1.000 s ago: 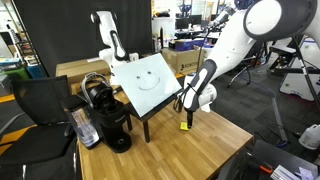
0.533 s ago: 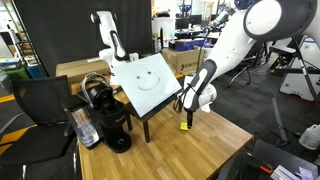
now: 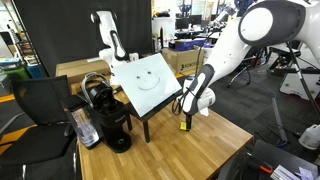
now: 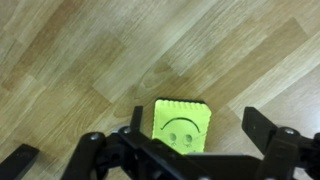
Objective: Erase the drawing on the board
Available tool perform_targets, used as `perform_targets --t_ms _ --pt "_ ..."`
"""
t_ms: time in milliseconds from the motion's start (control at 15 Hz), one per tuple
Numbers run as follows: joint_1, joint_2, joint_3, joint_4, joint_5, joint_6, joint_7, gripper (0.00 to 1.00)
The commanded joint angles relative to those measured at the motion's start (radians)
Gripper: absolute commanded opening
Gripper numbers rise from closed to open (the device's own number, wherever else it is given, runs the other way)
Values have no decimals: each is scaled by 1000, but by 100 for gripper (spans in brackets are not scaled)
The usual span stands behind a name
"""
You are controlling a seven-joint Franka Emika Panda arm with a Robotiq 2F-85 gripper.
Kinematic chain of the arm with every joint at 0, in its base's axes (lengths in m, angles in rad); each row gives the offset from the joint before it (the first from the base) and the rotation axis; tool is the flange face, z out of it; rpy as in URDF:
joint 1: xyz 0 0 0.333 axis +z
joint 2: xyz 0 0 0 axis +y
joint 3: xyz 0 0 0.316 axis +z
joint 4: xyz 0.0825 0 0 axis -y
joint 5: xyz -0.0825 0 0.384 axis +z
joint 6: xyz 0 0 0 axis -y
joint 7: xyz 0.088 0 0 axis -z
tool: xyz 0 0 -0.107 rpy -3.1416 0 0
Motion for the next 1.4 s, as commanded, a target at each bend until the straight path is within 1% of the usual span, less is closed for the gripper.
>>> perform_targets --t_ms 0,267,667,733,800,933,1000,1067,1133,1200,1267,1333 --pt "-39 21 34 6 -18 70 4 100" --pt "-73 32 71 -5 -8 147 40 100" --pt "-105 48 101 -4 -21 171 88 100" --pt "-105 49 101 -2 -22 170 92 96" --pt "-101 48 99 0 -24 166 99 74" --pt "-98 48 98 5 -28 162 109 69" --pt "-95 48 96 8 -30 161 115 61" --pt "-95 48 96 10 -33 160 119 56" --pt "-94 48 96 11 -35 160 122 47" --pt "-92 48 95 13 -36 159 124 42" --pt "-92 49 95 16 -36 159 127 33" --pt "-90 49 94 19 -37 157 128 28"
